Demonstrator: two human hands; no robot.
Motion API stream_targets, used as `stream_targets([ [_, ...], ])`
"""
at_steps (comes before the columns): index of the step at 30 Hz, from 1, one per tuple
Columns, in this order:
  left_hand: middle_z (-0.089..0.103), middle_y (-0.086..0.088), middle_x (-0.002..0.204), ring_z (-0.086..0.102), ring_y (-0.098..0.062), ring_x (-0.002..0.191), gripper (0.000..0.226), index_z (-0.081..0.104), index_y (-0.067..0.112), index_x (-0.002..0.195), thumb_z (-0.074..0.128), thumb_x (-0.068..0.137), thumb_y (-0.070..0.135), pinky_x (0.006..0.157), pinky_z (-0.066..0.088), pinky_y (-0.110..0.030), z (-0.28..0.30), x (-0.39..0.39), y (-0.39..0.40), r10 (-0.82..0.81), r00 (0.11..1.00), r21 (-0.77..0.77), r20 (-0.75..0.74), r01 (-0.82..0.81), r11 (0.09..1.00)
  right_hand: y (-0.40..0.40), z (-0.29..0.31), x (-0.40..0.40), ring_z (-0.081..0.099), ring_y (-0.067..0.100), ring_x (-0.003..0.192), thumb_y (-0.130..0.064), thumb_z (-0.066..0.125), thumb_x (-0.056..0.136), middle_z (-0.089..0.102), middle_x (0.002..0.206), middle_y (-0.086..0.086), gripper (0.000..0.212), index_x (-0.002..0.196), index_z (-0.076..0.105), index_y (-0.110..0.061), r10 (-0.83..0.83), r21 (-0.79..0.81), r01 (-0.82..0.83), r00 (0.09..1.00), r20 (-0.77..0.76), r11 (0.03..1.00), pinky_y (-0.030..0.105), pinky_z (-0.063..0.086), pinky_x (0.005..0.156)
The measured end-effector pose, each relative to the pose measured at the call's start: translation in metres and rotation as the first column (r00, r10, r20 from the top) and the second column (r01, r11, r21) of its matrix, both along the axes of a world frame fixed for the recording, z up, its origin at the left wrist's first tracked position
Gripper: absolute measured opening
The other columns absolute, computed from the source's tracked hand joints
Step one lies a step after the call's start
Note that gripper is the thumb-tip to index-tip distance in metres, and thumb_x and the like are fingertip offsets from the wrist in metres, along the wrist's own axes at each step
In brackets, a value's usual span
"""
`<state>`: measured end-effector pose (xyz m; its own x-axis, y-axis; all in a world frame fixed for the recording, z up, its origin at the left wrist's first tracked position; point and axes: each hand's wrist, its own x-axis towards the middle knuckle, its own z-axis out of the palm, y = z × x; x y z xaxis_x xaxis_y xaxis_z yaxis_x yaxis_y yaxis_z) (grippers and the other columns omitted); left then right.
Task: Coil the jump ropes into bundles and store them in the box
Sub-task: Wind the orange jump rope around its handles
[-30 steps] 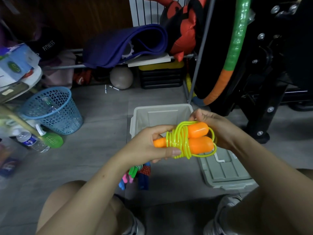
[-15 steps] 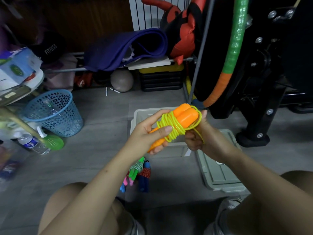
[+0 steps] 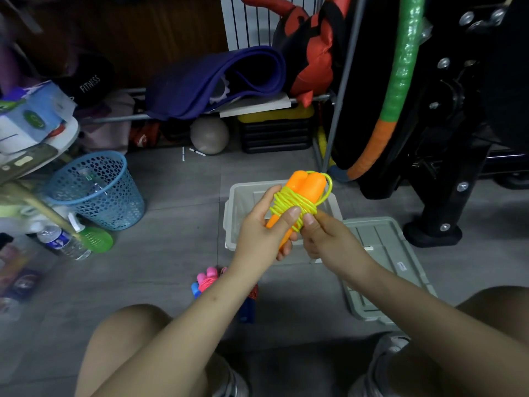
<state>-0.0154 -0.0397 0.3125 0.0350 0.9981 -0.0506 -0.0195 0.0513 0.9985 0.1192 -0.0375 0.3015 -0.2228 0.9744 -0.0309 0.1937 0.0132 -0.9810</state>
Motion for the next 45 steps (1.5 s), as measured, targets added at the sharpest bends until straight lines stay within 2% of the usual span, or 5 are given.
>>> stream_targets([
  [12, 0.056, -0.008, 0.062, 0.048, -0.018, 0.046, 0.043, 0.040, 0.027, 0.137, 0.052, 0.096, 0.032, 0.043, 0.037, -0.023, -0.002, 0.011, 0.003, 0.072, 0.992, -0.049, 0.105, -0.067, 0.997, -0.001, 0.028, -0.003, 0.061, 0.002, 0.050, -0.023, 0.073, 0.081, 0.065, 0.053, -0.004, 0.017, 0.067, 0.064, -0.021, -0.397, 0.192, 0.388, 0.918, 0.010, 0.901, 0.012, 0.044, 0.054],
  [20, 0.059, -0.013, 0.069, 0.052, -0.020, 0.051, 0.039, 0.048, 0.018, 0.127, 0.050, 0.093, 0.038, 0.043, 0.040, -0.022, 0.005, 0.009, -0.001, -0.028, 0.972, -0.115, 0.233, 0.056, 0.992, 0.009, 0.021, 0.008, 0.061, 0.009, 0.065, -0.020, 0.067, 0.081, 0.062, 0.073, -0.002, 0.013, 0.086, 0.071, -0.009, -0.309, 0.615, 0.140, 0.934, 0.177, 0.776, 0.008, 0.043, 0.062],
  [32, 0.067, -0.003, 0.098, 0.068, -0.019, 0.083, 0.047, 0.055, 0.022, 0.126, 0.054, 0.083, 0.042, 0.048, 0.048, -0.025, 0.011, 0.014, -0.008, -0.029, 0.950, -0.111, 0.311, 0.066, 0.992, 0.012, 0.036, 0.011, 0.054, -0.003, 0.105, -0.008, 0.066, 0.081, 0.060, 0.109, 0.001, 0.017, 0.092, 0.072, -0.019, -0.076, 0.186, 0.121, 0.970, -0.232, 0.975, 0.009, 0.045, 0.080],
  [38, 0.066, -0.003, 0.105, 0.071, -0.012, 0.081, 0.037, 0.045, 0.028, 0.134, 0.045, 0.097, 0.034, 0.052, 0.056, -0.031, 0.011, 0.019, -0.008, 0.033, 0.997, -0.007, 0.074, -0.032, 0.999, 0.009, 0.027, -0.001, 0.061, 0.022, 0.078, -0.011, 0.064, 0.082, 0.073, 0.085, 0.001, 0.018, 0.093, 0.073, -0.021, -0.157, -0.045, 0.152, 0.892, -0.423, 0.987, 0.035, 0.050, 0.066],
  [45, 0.067, 0.006, 0.096, 0.070, -0.012, 0.075, 0.046, 0.030, 0.027, 0.147, 0.038, 0.102, 0.027, 0.055, 0.057, -0.032, 0.005, 0.015, -0.005, 0.070, 0.996, 0.030, 0.063, -0.072, 0.997, 0.008, 0.029, -0.002, 0.059, 0.021, 0.069, -0.011, 0.062, 0.080, 0.071, 0.082, 0.003, 0.019, 0.097, 0.071, -0.014, -0.187, -0.099, 0.159, 0.834, -0.519, 0.982, 0.031, 0.048, 0.060],
])
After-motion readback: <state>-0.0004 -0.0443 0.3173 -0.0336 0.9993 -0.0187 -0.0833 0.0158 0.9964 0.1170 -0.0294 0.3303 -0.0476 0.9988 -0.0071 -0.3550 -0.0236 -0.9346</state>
